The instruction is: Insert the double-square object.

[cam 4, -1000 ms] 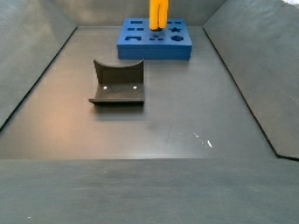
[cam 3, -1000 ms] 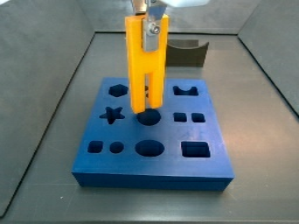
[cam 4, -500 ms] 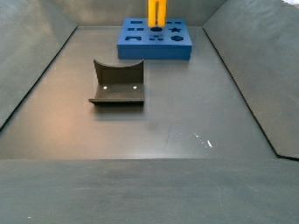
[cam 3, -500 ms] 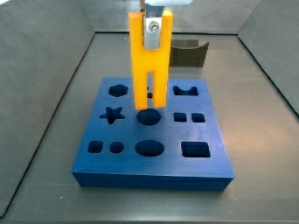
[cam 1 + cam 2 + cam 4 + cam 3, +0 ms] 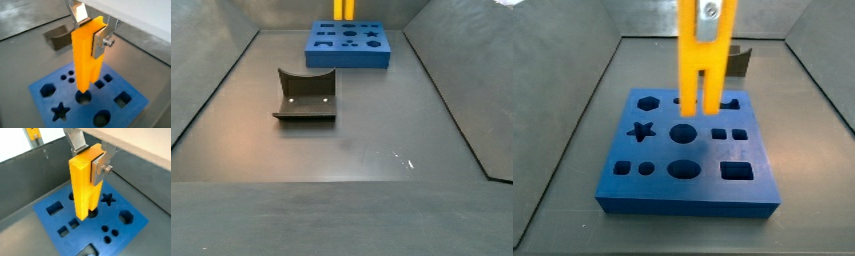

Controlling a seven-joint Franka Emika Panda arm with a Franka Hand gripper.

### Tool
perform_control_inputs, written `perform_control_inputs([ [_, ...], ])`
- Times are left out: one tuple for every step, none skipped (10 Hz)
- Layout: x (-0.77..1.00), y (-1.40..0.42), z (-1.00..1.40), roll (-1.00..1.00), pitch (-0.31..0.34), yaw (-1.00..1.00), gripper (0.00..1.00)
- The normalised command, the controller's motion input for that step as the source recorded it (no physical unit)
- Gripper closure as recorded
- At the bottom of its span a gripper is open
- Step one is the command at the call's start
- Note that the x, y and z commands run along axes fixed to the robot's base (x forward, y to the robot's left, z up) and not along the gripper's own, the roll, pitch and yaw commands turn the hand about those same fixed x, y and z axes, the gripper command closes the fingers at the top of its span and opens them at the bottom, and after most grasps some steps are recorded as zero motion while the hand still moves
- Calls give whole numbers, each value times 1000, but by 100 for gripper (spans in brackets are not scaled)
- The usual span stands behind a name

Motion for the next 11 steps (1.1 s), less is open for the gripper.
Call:
perform_control_inputs([
  [349,-14,86,-110,0,-760,100],
  [397,-23,3,-71,0,-711,100],
  [497,-40,0,-17,0,-611,100],
  [589,-80,-120,0,0,-511,100],
  [637,-94,-146,0,0,-446,100],
  [491,-117,-80,13,59,-283,100],
  [303,-129,-134,39,54,-74,100],
  [357,-137,-300,63,36,0,100],
  [471,-91,-417,89,51,3,100],
  [374,0,-497,60,49,34,100],
  [154,0,-443,40,61,69,100],
])
